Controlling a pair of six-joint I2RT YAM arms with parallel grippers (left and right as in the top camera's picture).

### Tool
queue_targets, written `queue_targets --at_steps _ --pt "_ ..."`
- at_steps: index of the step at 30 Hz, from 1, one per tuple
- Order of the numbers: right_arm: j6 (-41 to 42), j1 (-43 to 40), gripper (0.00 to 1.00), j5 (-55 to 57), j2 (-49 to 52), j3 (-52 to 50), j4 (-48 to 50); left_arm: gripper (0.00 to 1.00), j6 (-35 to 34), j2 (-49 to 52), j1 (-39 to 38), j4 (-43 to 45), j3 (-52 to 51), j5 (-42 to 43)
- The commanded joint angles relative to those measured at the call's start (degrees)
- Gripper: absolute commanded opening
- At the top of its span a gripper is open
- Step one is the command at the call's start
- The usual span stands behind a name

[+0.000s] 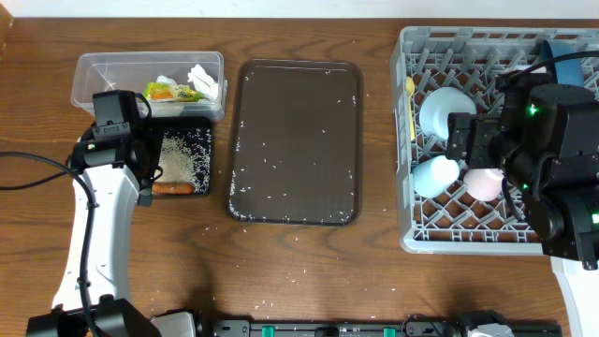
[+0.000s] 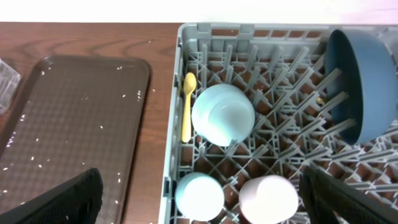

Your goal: Sort waste into correct bins and load items into the dishwasher rack

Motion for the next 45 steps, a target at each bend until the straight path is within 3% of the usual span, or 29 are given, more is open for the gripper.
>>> queue_targets --at_steps 1,8,15,22,31,45 --pt "-3.26 0.07 0.99 2.43 -2.01 -3.13 3.48 0.98 0.13 0.11 0.24 -0.20 0.70 -1.36" --pt "-8.15 -0.96 0.99 1.92 -19.04 -28.63 27.63 0.98 0.13 0.11 0.24 -0.17 0.70 -1.36" --pt "-8.13 -3.15 0.99 -5.49 -38.64 -56.87 42.45 0.98 0.13 0.11 0.24 -0.20 0.70 -1.36" --pt "-8.09 -3.15 0.99 -6.84 -55.36 -75.67 51.63 0.98 0.13 0.11 0.24 -0.17 0.70 -1.36" --pt "-6.34 -3.15 0.99 -6.64 -64.17 -80.37 51.10 0.98 0.13 0.11 0.24 -0.20 0.70 -1.36" --pt "-7.91 -3.13 0.99 -6.19 -64.41 -80.37 51.10 0.98 0.13 0.11 0.24 -0.17 0.70 -1.36"
